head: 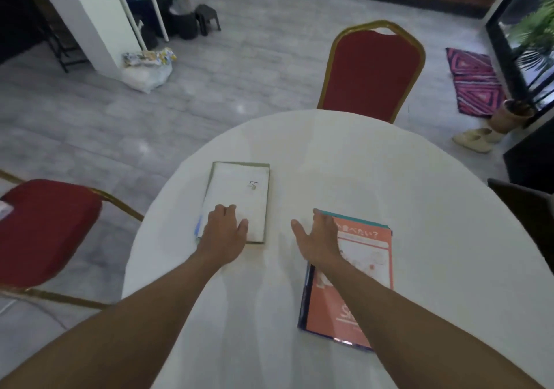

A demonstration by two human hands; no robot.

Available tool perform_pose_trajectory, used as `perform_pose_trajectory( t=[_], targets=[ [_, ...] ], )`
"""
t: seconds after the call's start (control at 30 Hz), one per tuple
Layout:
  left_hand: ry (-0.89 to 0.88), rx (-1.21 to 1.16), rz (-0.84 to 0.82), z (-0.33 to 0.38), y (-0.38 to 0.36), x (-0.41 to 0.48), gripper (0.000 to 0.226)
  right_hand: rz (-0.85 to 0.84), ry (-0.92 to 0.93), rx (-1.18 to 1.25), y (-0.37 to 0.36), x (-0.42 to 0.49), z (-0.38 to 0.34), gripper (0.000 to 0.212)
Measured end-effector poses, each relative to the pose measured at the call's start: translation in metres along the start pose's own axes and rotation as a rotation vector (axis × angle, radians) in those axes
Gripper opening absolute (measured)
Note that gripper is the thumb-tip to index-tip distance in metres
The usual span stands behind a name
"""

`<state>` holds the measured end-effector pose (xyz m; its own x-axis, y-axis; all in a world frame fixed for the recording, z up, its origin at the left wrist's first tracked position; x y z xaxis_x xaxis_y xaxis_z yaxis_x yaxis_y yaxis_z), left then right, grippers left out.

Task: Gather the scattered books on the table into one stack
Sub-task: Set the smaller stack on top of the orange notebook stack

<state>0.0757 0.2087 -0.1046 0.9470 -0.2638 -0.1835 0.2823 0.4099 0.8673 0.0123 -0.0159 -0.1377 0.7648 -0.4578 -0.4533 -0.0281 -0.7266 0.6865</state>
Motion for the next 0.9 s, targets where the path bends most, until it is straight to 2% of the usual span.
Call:
perform_pose_trajectory(
  t=[0.1, 0.2, 0.27, 0.37, 0.47, 0.6, 0.67, 0.77, 0.83, 0.9],
  targets=[
    [0.11, 0.061, 0.04, -0.045, 0.017, 0.012, 0.05, -0.086, 0.004, 0.065, -0.033, 0.012, -0.027, 0.081],
    [0.244, 0.031, 0.002, -0.082, 0.016, 0.023, 0.051, -0.141, -0.017, 0.084, -0.061, 0.023, -0.045, 0.085],
    [0.319, -0.032, -0.044, -0.101, 0.008, 0.029, 0.055, -0.165, -0.049, 0.085, -0.077, 0.03, -0.052, 0.082],
    [0.34, -0.134, -0.109, -0.108, -0.008, 0.039, 0.054, -0.159, -0.078, 0.108, -0.092, 0.036, -0.063, 0.075],
    [0.426, -0.26, -0.111, -0.112, -0.013, 0.045, 0.059, -0.157, -0.137, 0.12, -0.098, 0.043, -0.065, 0.094],
    [0.549, -0.505, -0.125, -0.12, -0.017, 0.041, 0.081, -0.238, -0.243, 0.199, -0.101, 0.052, -0.058, 0.104],
    [0.565, -0.603, -0.158, -0.121, -0.023, 0.035, 0.088, -0.312, -0.277, 0.265, -0.1, 0.052, -0.055, 0.099],
    [0.547, -0.686, -0.205, -0.123, -0.031, 0.025, 0.088, -0.465, -0.287, 0.374, -0.106, 0.043, -0.046, 0.072],
    [0.533, -0.734, -0.2, -0.116, -0.027, 0.014, 0.082, -0.503, -0.251, 0.382, -0.108, 0.035, -0.039, 0.085],
    [0.488, -0.776, -0.165, -0.102, -0.017, 0.001, 0.066, -0.478, -0.185, 0.4, -0.101, 0.027, -0.041, 0.102]
  ],
)
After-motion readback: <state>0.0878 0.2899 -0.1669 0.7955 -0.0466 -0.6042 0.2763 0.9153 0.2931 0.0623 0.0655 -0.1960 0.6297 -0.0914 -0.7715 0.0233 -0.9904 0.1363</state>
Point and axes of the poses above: each hand's wrist, its own x-axis towards the middle knuckle, its own y-axis out of the back of the hand, z = x × y, the point moved 10 cm from there along x, towards the middle knuckle, and after that the axes turned 7 degrees about -y, right-handed, at the moved point
